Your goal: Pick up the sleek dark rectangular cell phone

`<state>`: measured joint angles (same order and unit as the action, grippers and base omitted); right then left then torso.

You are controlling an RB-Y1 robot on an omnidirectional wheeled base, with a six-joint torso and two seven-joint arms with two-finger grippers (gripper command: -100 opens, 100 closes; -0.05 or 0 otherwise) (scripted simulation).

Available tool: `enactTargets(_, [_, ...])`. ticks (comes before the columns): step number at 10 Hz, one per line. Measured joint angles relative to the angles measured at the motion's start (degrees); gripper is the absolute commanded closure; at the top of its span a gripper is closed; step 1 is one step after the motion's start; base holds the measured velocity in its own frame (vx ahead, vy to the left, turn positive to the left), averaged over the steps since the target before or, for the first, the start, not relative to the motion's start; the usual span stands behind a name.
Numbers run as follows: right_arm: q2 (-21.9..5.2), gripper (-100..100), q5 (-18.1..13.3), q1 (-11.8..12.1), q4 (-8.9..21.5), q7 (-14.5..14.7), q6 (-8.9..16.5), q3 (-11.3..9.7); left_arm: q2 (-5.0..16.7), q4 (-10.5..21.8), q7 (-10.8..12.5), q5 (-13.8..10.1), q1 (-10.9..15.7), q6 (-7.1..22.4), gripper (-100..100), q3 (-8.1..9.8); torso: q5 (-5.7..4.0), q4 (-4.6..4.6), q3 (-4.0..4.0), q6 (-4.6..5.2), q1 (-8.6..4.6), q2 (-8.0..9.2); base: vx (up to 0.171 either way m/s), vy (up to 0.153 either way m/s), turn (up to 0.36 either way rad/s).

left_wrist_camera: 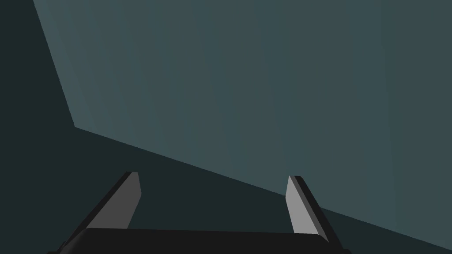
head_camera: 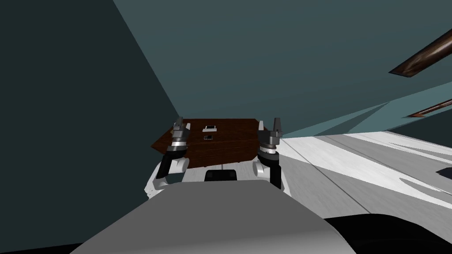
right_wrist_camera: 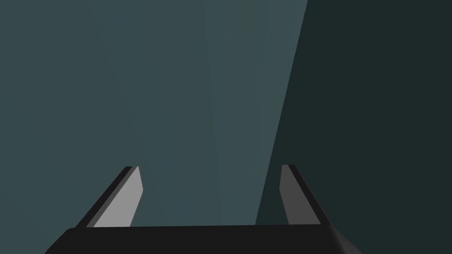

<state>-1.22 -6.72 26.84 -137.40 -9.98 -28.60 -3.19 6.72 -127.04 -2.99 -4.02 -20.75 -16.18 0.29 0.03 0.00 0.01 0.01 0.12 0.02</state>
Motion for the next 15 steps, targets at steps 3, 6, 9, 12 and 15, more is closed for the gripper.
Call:
enactTargets(3, [0.00, 0, 0.00, 0.00, 0.00, 0.00, 0.00, 0.00, 2.04, 1.25, 1.75, -2.18, 3.10, 4.42, -100, -0.41, 0.00, -0.01, -0.02, 0.01, -0.01, -0.03, -0.003, 0.026, -0.119])
enactTargets(6, [0.00, 0, 0.00, 0.00, 0.00, 0.00, 0.00, 0.00, 3.25, 2.20, 3.38, -3.98, 5.60, 8.77, -100, -0.68, -0.01, -0.01, -0.02, -0.02, -0.05, -0.03, -0.004, 0.020, -0.102])
enactTargets(9, [0.00, 0, 0.00, 0.00, 0.00, 0.00, 0.00, 0.00, 4.05, 4.25, 5.09, -6.03, 9.29, 13.09, -100, -1.13, -0.01, -0.01, -0.01, 0.00, -0.04, -0.01, -0.009, 0.023, -0.088])
enactTargets(12, [0.00, 0, 0.00, 0.01, 0.00, 0.00, 0.00, 0.00, 4.94, 5.85, 7.04, -8.01, 12.12, 17.36, -100, -1.33, 0.00, -0.01, -0.02, -0.04, -0.03, -0.03, -0.005, 0.021, -0.066])
enactTargets(15, [0.00, 0, 0.00, 0.01, 0.00, 0.00, 0.00, 0.00, 5.22, 6.59, 8.28, -9.36, 14.17, 21.45, -100, -1.59, -0.01, -0.01, -0.01, -0.04, -0.07, -0.02, -0.008, 0.018, -0.120])
